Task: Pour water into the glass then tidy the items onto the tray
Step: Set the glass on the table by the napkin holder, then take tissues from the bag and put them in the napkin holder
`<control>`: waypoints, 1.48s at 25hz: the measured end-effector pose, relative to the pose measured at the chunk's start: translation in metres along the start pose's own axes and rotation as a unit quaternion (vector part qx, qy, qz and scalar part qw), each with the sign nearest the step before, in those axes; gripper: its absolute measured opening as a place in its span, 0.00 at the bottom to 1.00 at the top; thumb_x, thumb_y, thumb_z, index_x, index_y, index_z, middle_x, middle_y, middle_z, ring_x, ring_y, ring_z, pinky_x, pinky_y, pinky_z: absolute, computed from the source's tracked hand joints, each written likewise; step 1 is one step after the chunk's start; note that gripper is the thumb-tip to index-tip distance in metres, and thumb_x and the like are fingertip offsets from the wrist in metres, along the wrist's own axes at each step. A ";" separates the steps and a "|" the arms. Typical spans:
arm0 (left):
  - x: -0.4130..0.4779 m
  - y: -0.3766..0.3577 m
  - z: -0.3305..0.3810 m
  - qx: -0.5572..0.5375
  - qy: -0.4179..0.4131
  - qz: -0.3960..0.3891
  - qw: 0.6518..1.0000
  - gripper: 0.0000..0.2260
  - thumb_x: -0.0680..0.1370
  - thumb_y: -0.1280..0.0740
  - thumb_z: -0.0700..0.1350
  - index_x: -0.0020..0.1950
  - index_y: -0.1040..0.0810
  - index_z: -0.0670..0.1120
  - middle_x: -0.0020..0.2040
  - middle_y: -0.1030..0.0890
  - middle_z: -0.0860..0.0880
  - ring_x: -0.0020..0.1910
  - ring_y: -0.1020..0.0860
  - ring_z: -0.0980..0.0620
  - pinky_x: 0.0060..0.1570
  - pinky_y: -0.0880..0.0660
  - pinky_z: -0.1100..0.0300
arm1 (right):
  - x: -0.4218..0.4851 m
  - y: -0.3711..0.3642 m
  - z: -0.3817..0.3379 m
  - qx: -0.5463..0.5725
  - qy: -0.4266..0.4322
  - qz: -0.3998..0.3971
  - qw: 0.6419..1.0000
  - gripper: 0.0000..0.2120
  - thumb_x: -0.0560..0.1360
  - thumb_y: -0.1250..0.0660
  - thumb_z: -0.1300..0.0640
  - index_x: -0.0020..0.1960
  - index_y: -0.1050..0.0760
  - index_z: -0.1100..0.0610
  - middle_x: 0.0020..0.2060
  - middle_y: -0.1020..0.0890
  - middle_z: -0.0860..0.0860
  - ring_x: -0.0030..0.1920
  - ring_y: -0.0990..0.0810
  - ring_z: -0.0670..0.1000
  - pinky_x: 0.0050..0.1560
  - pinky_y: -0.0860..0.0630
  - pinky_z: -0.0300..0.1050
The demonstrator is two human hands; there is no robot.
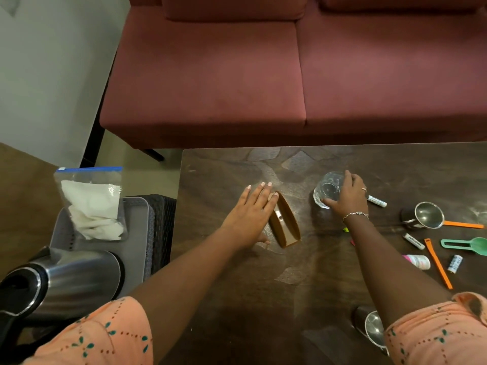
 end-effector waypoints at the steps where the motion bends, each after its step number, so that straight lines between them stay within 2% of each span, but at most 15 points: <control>1: -0.004 0.004 -0.002 0.002 0.004 0.007 1.000 0.44 0.72 0.33 0.57 0.75 0.60 0.44 0.76 0.59 0.41 0.75 0.61 0.43 0.70 0.65 0.49 | -0.003 0.004 -0.003 -0.035 0.008 0.001 0.999 0.43 0.66 0.26 0.53 0.72 0.47 0.65 0.69 0.39 0.65 0.70 0.41 0.63 0.69 0.38 0.56; 6: -0.040 0.021 -0.016 -0.013 0.043 0.056 0.997 0.40 0.76 0.38 0.58 0.75 0.60 0.43 0.76 0.60 0.40 0.75 0.62 0.43 0.71 0.64 0.48 | -0.039 0.023 -0.044 -0.119 0.072 0.039 0.990 0.35 0.72 0.33 0.51 0.72 0.45 0.64 0.71 0.39 0.65 0.73 0.45 0.63 0.73 0.46 0.57; 11: -0.091 0.019 -0.040 -0.006 0.078 0.054 0.995 0.40 0.77 0.42 0.60 0.74 0.63 0.43 0.75 0.63 0.39 0.74 0.64 0.43 0.71 0.65 0.48 | -0.095 0.011 -0.107 -0.170 0.127 0.000 0.977 0.37 0.74 0.38 0.46 0.74 0.50 0.62 0.74 0.45 0.61 0.75 0.50 0.60 0.74 0.51 0.56; 19: -0.161 0.008 -0.109 -0.026 0.124 0.054 0.991 0.41 0.76 0.40 0.60 0.75 0.61 0.42 0.76 0.61 0.38 0.75 0.62 0.41 0.72 0.63 0.47 | -0.172 -0.020 -0.228 -0.159 0.190 0.004 0.969 0.36 0.76 0.42 0.44 0.74 0.53 0.60 0.75 0.49 0.59 0.75 0.53 0.58 0.75 0.54 0.52; 25: -0.205 -0.007 -0.184 -0.061 0.176 0.063 0.980 0.40 0.76 0.38 0.58 0.75 0.58 0.42 0.76 0.60 0.39 0.75 0.61 0.42 0.73 0.62 0.47 | -0.189 -0.043 -0.313 -0.113 0.220 0.001 0.969 0.36 0.76 0.40 0.44 0.74 0.53 0.60 0.75 0.47 0.57 0.75 0.49 0.56 0.75 0.51 0.50; 31: -0.256 -0.024 -0.266 -0.082 0.231 0.083 0.966 0.37 0.76 0.43 0.61 0.75 0.57 0.43 0.77 0.56 0.41 0.76 0.57 0.44 0.74 0.60 0.48 | -0.190 -0.085 -0.392 0.028 0.235 -0.085 0.968 0.38 0.73 0.34 0.47 0.74 0.50 0.59 0.73 0.41 0.56 0.73 0.43 0.56 0.72 0.41 0.50; 37: -0.301 -0.042 -0.331 -0.135 0.283 0.103 0.944 0.36 0.77 0.43 0.60 0.76 0.54 0.44 0.77 0.54 0.43 0.76 0.55 0.47 0.74 0.58 0.51 | -0.177 -0.157 -0.447 0.122 0.148 -0.232 0.954 0.39 0.70 0.29 0.52 0.73 0.47 0.60 0.73 0.38 0.57 0.71 0.38 0.58 0.69 0.37 0.51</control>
Point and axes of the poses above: each hand's wrist, its own x-axis towards the middle knuckle, its own y-axis out of the back of the hand, z = x × y, the point moved 7 cm from there along x, towards the middle knuckle
